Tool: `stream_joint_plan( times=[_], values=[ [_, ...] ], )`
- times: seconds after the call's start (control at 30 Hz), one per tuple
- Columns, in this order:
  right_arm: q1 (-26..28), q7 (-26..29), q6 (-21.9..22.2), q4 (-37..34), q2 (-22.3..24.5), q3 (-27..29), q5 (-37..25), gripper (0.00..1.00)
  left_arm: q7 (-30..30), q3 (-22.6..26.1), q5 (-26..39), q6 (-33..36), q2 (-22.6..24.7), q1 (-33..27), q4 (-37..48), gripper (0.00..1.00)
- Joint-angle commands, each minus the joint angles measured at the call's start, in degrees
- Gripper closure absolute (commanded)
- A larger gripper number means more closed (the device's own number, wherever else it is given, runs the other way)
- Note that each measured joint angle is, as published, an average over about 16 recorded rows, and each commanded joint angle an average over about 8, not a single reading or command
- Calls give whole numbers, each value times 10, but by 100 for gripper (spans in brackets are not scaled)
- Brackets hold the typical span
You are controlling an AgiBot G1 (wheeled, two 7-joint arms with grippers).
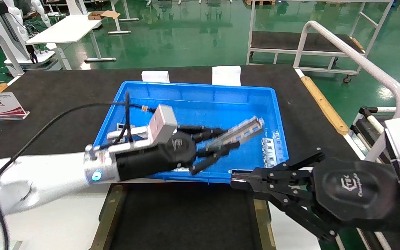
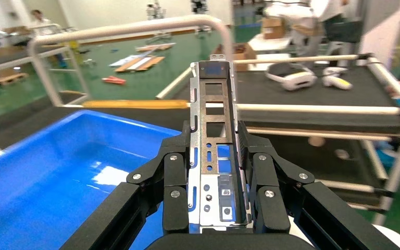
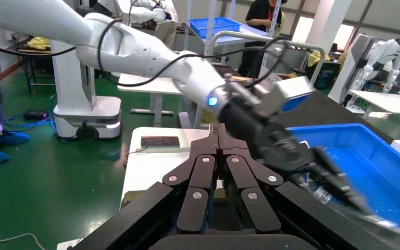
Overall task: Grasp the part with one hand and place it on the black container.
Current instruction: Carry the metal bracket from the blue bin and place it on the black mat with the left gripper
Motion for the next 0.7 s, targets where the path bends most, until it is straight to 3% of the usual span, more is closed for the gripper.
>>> stream_joint_plan(
  times=[0.03,0.47,0.7],
  values=[
    [0,0,0,0,0,0,0,100,-5,-1,-5,4,-18,17,-32,100],
    [0,0,0,0,0,0,0,100,-78,27,-2,-143,-167,174,-342,100],
    [0,0,0,0,0,0,0,100,-89,44,-10,-233,-206,268,-420,100]
  ],
)
